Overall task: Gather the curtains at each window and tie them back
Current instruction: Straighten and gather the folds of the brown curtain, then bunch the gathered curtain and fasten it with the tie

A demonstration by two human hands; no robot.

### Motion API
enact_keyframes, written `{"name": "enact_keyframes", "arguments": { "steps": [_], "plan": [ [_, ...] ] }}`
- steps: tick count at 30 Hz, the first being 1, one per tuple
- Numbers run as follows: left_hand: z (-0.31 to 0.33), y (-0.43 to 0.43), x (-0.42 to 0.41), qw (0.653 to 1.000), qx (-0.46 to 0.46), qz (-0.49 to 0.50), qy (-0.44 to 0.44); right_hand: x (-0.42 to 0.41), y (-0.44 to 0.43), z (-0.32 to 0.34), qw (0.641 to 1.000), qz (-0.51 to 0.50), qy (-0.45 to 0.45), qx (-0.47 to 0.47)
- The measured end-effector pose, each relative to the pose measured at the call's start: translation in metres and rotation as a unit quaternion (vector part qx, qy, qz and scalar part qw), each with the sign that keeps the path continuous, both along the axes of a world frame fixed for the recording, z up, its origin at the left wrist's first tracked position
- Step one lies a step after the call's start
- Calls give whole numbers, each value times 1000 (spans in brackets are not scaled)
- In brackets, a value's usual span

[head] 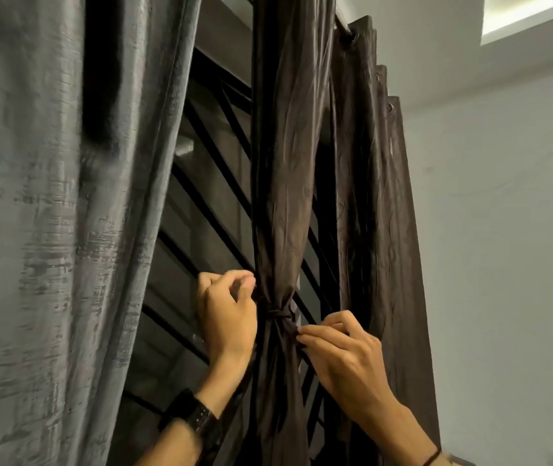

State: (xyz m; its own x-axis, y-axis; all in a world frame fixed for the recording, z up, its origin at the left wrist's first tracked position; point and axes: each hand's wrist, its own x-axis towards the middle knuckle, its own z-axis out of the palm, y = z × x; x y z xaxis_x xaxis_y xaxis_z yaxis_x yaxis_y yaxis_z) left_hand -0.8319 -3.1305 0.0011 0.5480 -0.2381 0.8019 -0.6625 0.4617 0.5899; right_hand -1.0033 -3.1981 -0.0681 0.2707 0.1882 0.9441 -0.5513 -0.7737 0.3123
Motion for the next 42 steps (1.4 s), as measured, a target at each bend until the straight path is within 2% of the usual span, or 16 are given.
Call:
{"name": "enact_keyframes", "arguments": {
  "steps": [2,4,6,9,11,14,18,21,26,31,34,38,42],
  "plan": [
    [3,6,-14,989,-65,37,-126,-7,-3,7,999,-11,22,47],
    [8,3,-31,959,-100,27,-263,-18,-8,12,994,-2,17,104],
    [18,-8,-52,930,-75,-27,-360,-28,-15,20,990,22,-35,136],
    [37,-32,-79,905,24,-76,-417,-48,-33,33,980,10,-124,154],
    [51,-51,-90,897,78,-76,-428,-63,-49,41,974,-29,-144,171],
    [73,-85,-111,888,113,-34,-445,-88,-84,52,969,-98,-118,192],
    [98,-145,-135,886,124,83,-440,-113,-134,71,953,-212,-46,211],
    [111,-193,-152,877,102,150,-444,-124,-169,87,945,-240,-26,220],
    [129,-267,-178,867,96,180,-455,-143,-239,115,949,-225,-44,216],
    [161,-315,-187,868,94,195,-448,-165,-304,144,959,-128,-93,237],
    [185,-333,-187,870,99,200,-439,-171,-344,164,949,-121,-128,261],
    [202,-348,-187,885,127,158,-419,-170,-394,189,927,-145,-159,307],
    [206,-358,-181,905,123,101,-394,-165,-440,208,905,-40,-220,361]
  ]
}}
